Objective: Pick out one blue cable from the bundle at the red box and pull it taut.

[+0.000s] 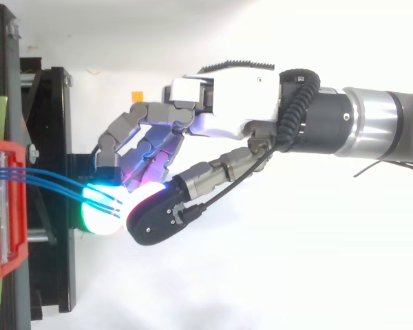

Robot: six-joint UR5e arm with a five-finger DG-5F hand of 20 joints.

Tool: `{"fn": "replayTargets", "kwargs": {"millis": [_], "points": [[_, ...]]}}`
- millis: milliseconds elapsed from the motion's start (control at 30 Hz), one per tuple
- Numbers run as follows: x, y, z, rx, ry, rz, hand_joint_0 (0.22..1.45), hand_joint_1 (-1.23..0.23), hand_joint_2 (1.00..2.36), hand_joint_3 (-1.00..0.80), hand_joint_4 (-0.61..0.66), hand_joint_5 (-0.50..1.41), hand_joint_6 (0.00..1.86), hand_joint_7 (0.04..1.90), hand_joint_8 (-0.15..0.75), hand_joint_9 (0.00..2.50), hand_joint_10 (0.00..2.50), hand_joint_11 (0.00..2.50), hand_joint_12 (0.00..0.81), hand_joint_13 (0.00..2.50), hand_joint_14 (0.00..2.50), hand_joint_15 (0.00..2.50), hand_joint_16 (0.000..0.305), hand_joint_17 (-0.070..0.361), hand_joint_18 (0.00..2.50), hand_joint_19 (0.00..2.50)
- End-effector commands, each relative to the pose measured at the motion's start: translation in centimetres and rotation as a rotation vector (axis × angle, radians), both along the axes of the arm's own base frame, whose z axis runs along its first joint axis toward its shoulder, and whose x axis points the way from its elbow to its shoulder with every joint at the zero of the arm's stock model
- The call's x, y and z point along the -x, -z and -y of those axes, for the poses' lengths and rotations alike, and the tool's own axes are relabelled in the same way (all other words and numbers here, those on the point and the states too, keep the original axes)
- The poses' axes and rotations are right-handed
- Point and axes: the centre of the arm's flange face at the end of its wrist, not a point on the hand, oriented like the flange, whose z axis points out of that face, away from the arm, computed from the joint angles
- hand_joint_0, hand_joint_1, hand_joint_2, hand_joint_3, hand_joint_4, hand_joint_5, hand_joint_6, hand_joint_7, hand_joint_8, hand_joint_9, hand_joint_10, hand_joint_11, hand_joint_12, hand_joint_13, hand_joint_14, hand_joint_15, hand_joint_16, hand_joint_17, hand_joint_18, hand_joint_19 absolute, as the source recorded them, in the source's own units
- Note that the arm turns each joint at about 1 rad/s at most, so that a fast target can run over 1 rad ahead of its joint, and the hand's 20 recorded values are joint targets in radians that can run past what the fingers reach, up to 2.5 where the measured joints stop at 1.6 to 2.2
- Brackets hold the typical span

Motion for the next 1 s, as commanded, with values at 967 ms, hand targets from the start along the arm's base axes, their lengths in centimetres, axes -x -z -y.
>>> {"fn": "replayTargets", "kwargs": {"millis": [967], "points": [[0.06, 0.07, 0.02, -0.068, -0.017, -0.006, 0.66, -0.67, 1.02, -0.29, 0.04, -0.19, 0.95, 0.72, 0.353, 0.62, 0.01, 0.19, 0.482, 1.27, 0.0, 0.04, 0.032, 0.073, 0.8, 0.34]]}}
